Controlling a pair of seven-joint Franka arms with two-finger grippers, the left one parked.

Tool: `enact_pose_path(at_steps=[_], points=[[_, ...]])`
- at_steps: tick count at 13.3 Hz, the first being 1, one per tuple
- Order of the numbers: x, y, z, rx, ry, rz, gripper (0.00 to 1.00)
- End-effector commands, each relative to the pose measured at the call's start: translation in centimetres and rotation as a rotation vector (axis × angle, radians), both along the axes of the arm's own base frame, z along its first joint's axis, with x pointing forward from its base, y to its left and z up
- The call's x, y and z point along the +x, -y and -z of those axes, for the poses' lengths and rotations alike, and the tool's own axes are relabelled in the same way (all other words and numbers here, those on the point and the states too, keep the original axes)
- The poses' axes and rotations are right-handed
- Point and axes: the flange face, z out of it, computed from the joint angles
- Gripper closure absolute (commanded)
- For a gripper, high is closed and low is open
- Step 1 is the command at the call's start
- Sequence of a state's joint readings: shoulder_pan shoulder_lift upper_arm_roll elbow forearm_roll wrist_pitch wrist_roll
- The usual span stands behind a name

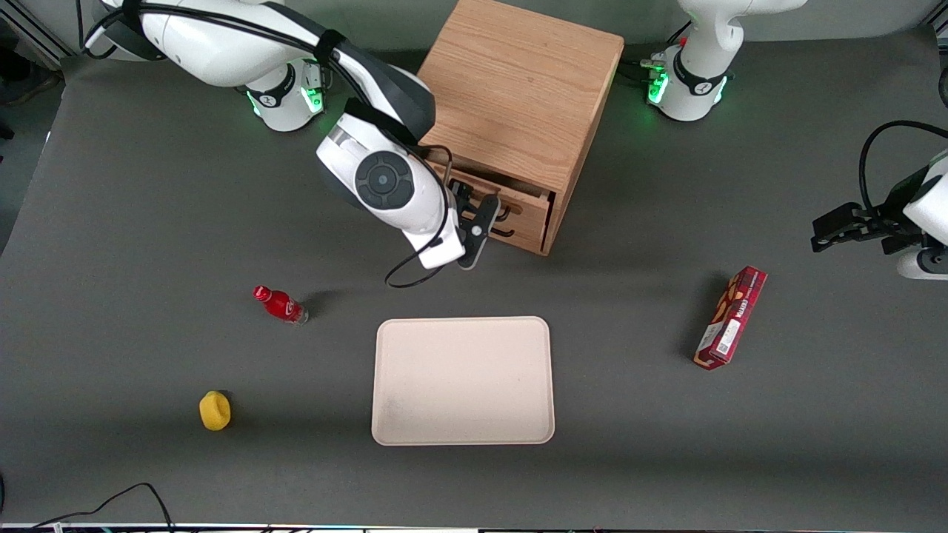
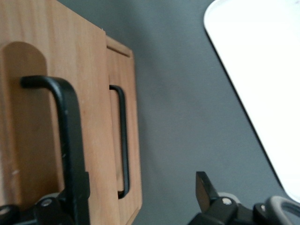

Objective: Open upper drawer

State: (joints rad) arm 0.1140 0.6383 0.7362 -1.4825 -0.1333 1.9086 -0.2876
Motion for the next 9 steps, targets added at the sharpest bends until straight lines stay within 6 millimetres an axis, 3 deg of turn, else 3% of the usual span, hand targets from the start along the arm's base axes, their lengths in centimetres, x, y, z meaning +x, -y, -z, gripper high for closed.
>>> enact_pose_path(at_steps=[1, 9], points=[[1.5, 0.3, 0.7, 0.022, 0.038, -0.045, 0.0], [5.1, 3.5, 0.4, 0.022, 0.079, -0.038, 0.0]])
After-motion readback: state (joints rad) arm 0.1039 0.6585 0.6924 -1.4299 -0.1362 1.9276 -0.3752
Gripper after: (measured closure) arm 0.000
